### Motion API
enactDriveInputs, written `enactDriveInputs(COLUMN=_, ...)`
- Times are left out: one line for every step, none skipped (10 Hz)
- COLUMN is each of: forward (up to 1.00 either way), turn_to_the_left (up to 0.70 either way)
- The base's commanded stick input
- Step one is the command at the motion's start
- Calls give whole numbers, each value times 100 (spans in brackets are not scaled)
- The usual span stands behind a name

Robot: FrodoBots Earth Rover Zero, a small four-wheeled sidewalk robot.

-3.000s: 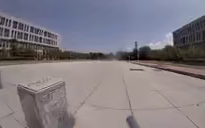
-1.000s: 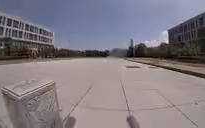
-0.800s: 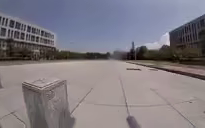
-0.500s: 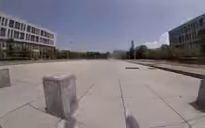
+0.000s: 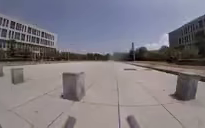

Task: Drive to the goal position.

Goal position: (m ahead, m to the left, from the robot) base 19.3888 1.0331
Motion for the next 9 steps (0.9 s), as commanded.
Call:
enactDriveInputs(forward=0, turn_to_the_left=-45)
enactDriveInputs(forward=0, turn_to_the_left=-23)
enactDriveInputs(forward=0, turn_to_the_left=-20)
enactDriveInputs(forward=0, turn_to_the_left=-45)
enactDriveInputs(forward=0, turn_to_the_left=-2)
enactDriveInputs(forward=0, turn_to_the_left=-43)
enactDriveInputs(forward=0, turn_to_the_left=-45)
enactDriveInputs(forward=0, turn_to_the_left=-45)
enactDriveInputs(forward=0, turn_to_the_left=-30)
